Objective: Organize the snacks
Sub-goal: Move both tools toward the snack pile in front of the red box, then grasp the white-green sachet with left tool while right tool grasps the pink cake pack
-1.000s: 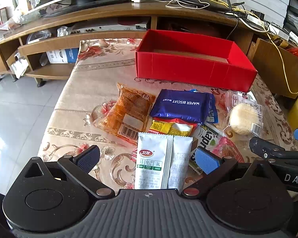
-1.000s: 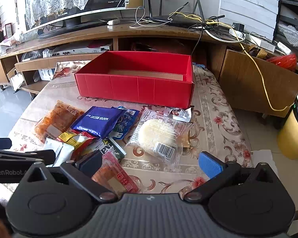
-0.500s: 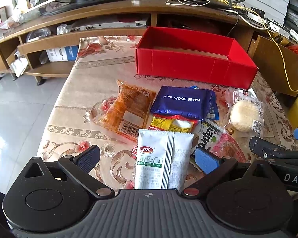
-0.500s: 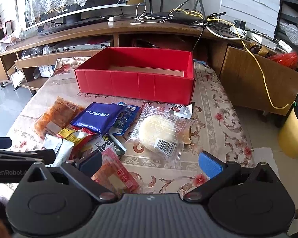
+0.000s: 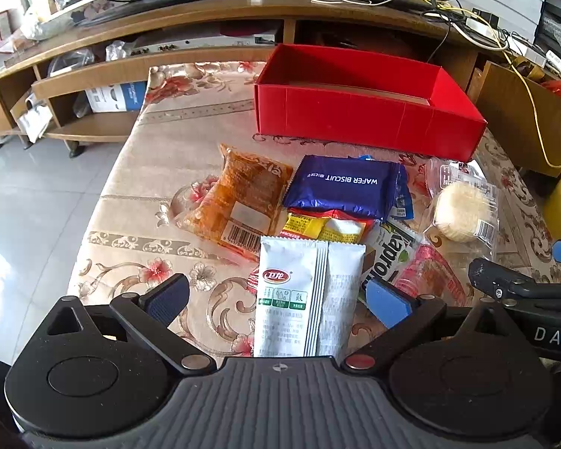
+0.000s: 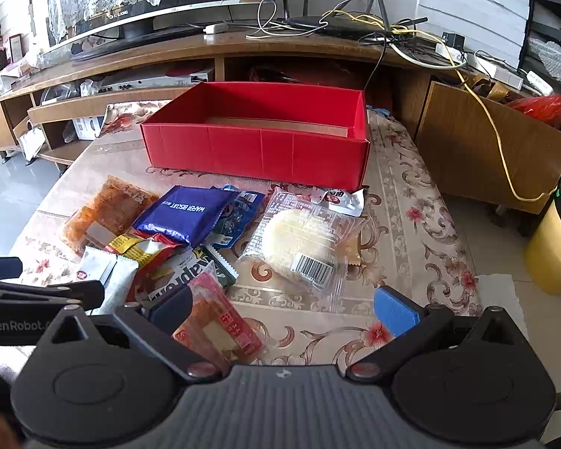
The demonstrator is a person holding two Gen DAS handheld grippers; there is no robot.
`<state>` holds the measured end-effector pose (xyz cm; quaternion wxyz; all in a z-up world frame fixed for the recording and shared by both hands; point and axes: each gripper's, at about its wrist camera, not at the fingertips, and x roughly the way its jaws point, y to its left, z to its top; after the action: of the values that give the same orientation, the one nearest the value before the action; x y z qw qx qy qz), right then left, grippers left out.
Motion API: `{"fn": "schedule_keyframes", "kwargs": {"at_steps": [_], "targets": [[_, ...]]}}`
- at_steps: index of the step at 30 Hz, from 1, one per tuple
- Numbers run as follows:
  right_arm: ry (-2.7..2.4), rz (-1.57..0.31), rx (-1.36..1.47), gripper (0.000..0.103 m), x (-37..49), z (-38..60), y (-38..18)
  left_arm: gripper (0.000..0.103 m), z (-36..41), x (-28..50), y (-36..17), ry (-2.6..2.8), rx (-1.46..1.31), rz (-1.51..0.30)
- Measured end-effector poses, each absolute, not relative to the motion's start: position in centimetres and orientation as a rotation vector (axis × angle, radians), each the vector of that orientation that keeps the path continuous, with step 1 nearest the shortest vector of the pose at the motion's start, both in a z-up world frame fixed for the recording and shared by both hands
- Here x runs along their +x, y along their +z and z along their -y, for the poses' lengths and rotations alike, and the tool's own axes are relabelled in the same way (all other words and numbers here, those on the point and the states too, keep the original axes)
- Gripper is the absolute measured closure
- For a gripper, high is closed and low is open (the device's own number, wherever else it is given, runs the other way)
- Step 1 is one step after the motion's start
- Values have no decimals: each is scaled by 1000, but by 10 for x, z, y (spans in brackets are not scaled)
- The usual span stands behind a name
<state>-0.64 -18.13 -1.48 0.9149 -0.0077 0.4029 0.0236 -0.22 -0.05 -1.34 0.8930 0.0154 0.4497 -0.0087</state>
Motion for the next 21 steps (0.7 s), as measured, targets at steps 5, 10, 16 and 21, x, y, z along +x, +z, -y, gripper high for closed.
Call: {"fn": "schedule_keyframes", "kwargs": {"at_steps": [5,10,16,21], "targets": [[49,-836,-16,0,-6,181,-15,1,1,-2,-14,-17,33,-939],[50,-844,-16,0,-6,180,-17,2,0,-2,-15,-18,31,-946],[55,-859,-20,0,-5,178,-20,2,-1,-1,-19,-14,31,-961],[74,-867,-26,0,-4,176,-22,2,-5,1,-23,-15,9,-987]]}}
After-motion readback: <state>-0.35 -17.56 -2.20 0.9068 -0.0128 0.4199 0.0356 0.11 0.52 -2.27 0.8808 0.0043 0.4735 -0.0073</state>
